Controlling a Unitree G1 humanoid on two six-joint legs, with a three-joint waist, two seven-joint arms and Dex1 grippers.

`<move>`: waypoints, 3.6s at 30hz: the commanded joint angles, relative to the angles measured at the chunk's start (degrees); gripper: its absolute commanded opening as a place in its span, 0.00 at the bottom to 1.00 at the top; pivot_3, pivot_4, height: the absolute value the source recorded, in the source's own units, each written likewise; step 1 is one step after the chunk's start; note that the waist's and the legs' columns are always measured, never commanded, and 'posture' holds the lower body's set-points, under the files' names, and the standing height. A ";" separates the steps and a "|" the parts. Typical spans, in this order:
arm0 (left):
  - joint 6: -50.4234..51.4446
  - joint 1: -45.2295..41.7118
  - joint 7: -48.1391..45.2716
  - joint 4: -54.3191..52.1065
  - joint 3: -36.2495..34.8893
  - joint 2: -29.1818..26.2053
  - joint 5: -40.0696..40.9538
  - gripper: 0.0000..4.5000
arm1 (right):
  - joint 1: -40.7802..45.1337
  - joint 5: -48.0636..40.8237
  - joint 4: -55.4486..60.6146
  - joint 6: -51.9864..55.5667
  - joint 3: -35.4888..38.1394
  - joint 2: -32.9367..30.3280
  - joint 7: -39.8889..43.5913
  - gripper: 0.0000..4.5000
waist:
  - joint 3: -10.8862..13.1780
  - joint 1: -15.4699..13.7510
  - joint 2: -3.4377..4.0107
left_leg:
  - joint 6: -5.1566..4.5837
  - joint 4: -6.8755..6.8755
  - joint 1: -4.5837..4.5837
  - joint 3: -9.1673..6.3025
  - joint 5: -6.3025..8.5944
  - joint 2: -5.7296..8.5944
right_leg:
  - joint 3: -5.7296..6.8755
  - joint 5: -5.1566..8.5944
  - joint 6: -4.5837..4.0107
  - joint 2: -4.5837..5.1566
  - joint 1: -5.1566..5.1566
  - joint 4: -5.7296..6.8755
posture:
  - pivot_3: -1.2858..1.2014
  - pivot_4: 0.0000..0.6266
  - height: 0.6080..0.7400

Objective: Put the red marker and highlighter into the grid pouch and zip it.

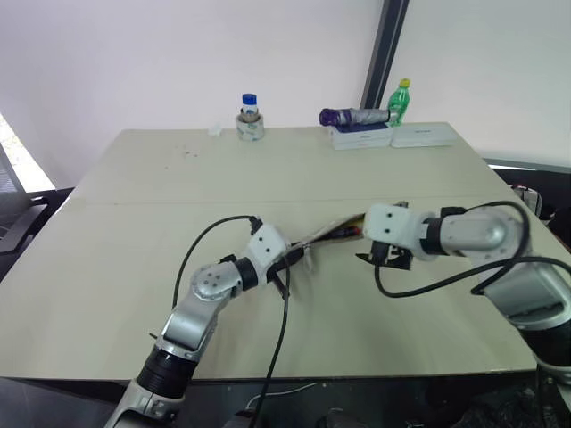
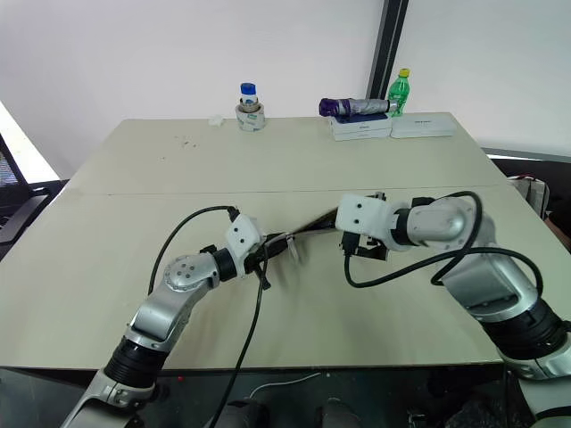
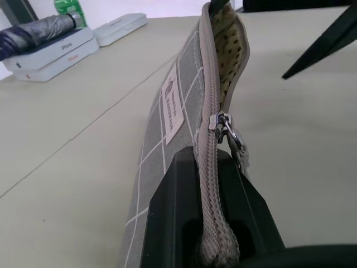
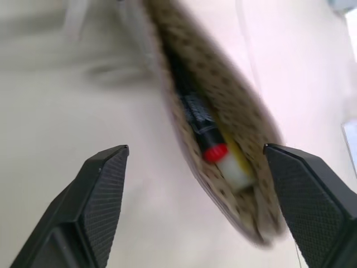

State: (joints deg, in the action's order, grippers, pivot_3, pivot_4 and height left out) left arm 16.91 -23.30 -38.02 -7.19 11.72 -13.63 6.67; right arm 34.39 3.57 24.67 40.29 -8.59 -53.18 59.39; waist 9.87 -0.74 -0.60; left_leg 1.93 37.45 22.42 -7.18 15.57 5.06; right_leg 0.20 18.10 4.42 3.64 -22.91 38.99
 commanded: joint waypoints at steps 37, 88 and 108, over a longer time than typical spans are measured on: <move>16.44 -8.80 4.06 1.53 -6.88 5.09 17.79 0.00 | 1.76 -28.27 7.01 28.75 7.95 28.82 -31.04 0.53 | -0.01 0.14 -0.02 | 0.03 0.04 0.02 -0.01 -0.02 0.02 | -0.02 -0.01 0.00 -0.01 -0.07 0.09 | 0.52 0.24 1.00; -10.72 2.40 -4.78 2.82 -5.28 -16.60 1.67 0.69 | -5.74 -22.66 -7.40 5.64 10.52 4.53 -22.56 0.76 | 0.00 1.25 -0.01 | 0.03 -0.16 0.03 0.02 -0.02 -0.01 | -0.05 0.00 0.00 0.00 -0.13 0.05 | 0.52 0.24 1.00; 0.64 22.08 -2.41 -7.08 -25.46 -22.71 13.07 0.69 | -21.13 -28.21 -14.14 -13.01 23.41 4.11 -8.90 0.76 | 0.01 0.97 0.02 | -0.36 -0.15 -0.06 0.00 0.21 -0.02 | -0.04 0.00 -0.01 0.03 0.01 -0.01 | 0.52 0.24 1.00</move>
State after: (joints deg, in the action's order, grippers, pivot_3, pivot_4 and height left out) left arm 17.30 -1.84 -40.71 -11.74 -11.81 -35.71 18.40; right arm 13.17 -23.72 10.56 28.55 12.63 -49.36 50.22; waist 9.88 0.23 -0.59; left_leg 1.57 37.30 22.36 -7.17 15.77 5.03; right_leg 0.15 18.10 4.42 3.66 -22.90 38.98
